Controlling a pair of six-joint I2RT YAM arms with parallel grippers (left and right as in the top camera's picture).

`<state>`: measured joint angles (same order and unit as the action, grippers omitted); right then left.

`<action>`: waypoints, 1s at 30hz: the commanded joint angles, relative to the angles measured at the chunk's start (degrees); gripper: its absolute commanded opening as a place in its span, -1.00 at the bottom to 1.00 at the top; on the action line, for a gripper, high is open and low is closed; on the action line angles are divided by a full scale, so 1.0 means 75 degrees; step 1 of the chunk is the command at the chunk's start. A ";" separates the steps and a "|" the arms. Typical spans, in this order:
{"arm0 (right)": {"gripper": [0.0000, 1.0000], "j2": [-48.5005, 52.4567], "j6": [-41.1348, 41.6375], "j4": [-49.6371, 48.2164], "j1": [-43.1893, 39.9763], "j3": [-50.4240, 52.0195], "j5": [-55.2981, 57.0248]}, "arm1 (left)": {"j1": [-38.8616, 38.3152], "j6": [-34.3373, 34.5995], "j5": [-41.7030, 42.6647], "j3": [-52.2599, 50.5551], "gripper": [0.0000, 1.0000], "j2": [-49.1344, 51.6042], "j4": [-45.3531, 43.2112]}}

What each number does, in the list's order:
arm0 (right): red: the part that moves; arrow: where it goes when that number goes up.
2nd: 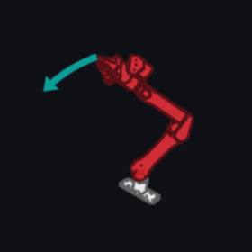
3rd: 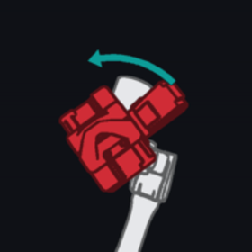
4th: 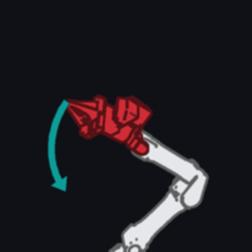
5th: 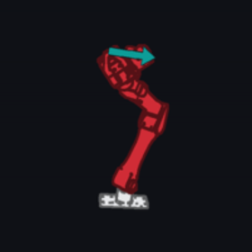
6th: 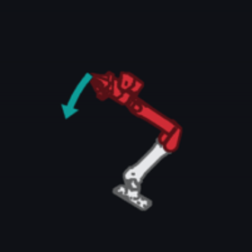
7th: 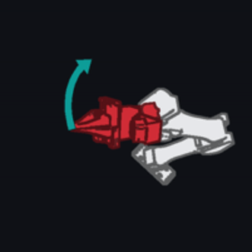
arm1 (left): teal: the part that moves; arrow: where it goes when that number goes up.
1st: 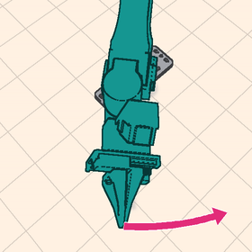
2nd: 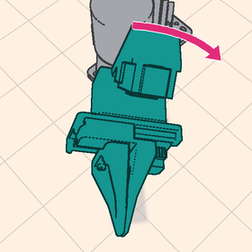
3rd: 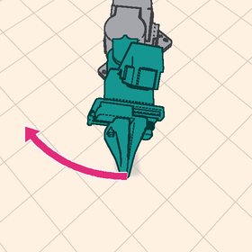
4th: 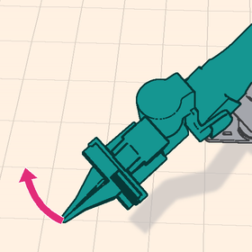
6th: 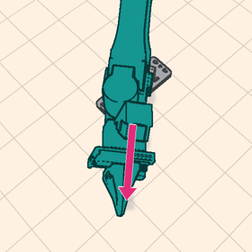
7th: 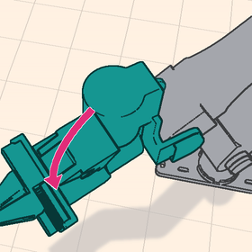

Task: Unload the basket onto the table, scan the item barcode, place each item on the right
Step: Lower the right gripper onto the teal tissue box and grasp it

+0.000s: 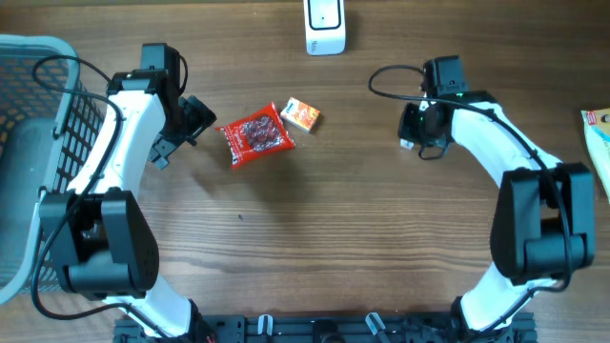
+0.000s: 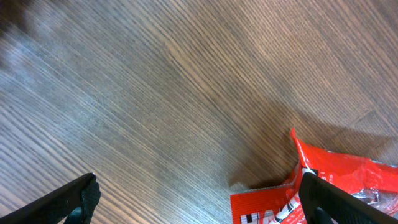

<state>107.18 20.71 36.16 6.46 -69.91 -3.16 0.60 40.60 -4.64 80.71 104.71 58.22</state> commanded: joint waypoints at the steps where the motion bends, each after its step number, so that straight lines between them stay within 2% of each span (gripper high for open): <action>1: -0.84 -0.0659 -0.1160 0.1279 0.0242 -0.0277 0.0720 | 0.0035 0.0073 -0.0044 -0.0035 1.00 0.0085 0.0003; 4: -0.77 -0.0603 -0.1040 0.2122 0.0790 -0.0277 0.0965 | 0.0035 0.0076 -0.0044 -0.0035 1.00 0.0085 0.0003; 6: -0.63 -0.0463 -0.1087 0.2291 0.1489 -0.0277 0.1081 | 0.0035 0.0073 -0.0044 -0.0035 1.00 0.0085 0.0003; 7: -0.50 -0.0405 -0.1049 0.2247 0.1734 -0.0277 0.1274 | 0.0035 0.0073 -0.0044 -0.0035 1.00 0.0085 0.0003; 8: -0.14 -0.0335 -0.0938 0.2177 0.2034 -0.0277 0.1483 | 0.0035 0.0073 -0.0044 -0.0035 1.00 0.0085 0.0003; 9: 0.57 -0.0265 -0.0918 0.2124 0.2317 -0.0277 0.1469 | 0.0035 0.0073 -0.0044 -0.0035 1.00 0.0085 0.0003; 10: 0.96 -0.0259 -0.0571 0.2095 0.2530 -0.0277 0.1437 | 0.0035 0.0076 -0.0044 -0.0035 1.00 0.0085 0.0003; 13: 0.99 -0.0326 0.0233 0.2291 0.2378 -0.0513 0.1250 | 0.0035 0.0073 -0.0047 -0.0035 1.00 0.0085 0.0003; 15: 1.00 -0.0393 0.0143 0.2495 0.1836 -0.0761 0.0455 | 0.0035 0.0073 -0.0044 -0.0035 1.00 0.0085 0.0003; 18: 0.99 -0.0379 -0.1515 0.2366 0.0513 -0.0734 -0.2328 | 0.0035 0.0073 -0.0044 -0.0035 1.00 0.0085 0.0003; 19: 0.95 -0.0335 -0.1804 0.2320 0.0187 -0.0653 -0.2850 | 0.0035 0.0073 -0.0047 -0.0035 1.00 0.0085 0.0003; 22: 0.43 -0.0289 -0.1737 0.1341 -0.0108 0.0184 -0.3436 | 0.0035 0.0073 -0.0044 -0.0035 1.00 0.0085 0.0003; 23: 0.32 -0.0172 -0.1562 0.0600 -0.0038 0.0734 -0.4074 | 0.0035 0.0073 -0.0047 -0.0035 1.00 0.0085 0.0003; 24: 0.17 -0.0111 -0.1271 0.0248 -0.0006 0.0973 -0.4097 | 0.0035 0.0073 -0.0044 -0.0035 1.00 0.0085 0.0003; 27: 0.11 0.0105 -0.0551 -0.0921 0.0015 0.1821 -0.4001 | 0.0035 0.0073 -0.0044 -0.0035 1.00 0.0085 0.0003; 30: 0.10 0.0184 -0.0501 -0.1387 0.0015 0.2209 -0.4188 | 0.0035 0.0076 -0.0047 -0.0035 1.00 0.0085 0.0003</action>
<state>106.19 15.11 26.17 6.31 -56.31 -33.91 0.60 40.60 -4.64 80.71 104.73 58.22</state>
